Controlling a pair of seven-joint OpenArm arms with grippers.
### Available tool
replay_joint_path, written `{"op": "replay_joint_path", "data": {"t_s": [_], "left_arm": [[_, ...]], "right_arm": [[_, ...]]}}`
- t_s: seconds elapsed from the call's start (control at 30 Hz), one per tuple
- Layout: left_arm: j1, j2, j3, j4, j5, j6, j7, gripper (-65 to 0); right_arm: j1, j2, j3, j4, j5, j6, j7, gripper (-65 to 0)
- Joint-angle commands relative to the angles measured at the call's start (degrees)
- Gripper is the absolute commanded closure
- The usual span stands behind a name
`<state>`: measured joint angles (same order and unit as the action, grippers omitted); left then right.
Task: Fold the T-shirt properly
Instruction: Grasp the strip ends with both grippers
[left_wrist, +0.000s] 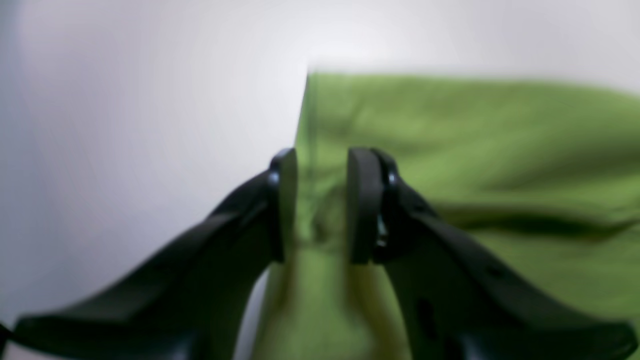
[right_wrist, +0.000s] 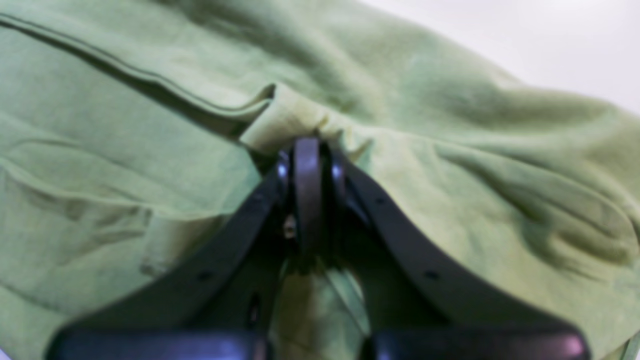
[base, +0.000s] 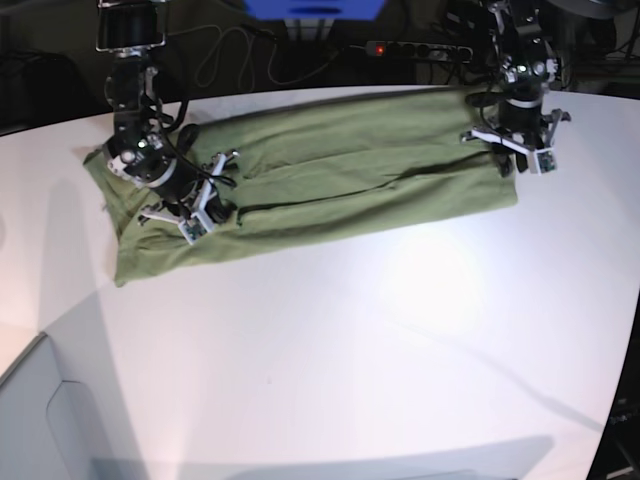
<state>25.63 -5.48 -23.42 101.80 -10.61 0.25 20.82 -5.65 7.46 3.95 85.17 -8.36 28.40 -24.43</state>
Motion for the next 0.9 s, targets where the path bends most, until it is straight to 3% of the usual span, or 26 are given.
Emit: {"op": "replay_joint_path", "data": {"t_s": [0.0,0.3,0.5,0.87], "left_arm": [[0.7,0.2,-0.3,1.7,0.0,0.1,-1.2,-16.5],[0.4,2.3,-2.6,-0.7,-0.1,-0.1,-1.2,-30.1],[0.7,2.1,-2.6,-2.4,-4.7,-0.1,-1.0,-30.0],[0.8,2.0,-2.6,-5.8,-5.2,-0.1,-1.1,-29.9]], "right_arm": [[0.3,0.5,0.1,0.7,0.1,0.4,0.2,-0.1],[0.3,0.5,0.1,0.7,0.1,0.4,0.1,-0.1],[0.6,0.5,0.1,0.7,0.1,0.4,0.1,-0.1],[0.9,0.5,0.1,0.7,0.1,0.4,0.0,-0.1]]}}
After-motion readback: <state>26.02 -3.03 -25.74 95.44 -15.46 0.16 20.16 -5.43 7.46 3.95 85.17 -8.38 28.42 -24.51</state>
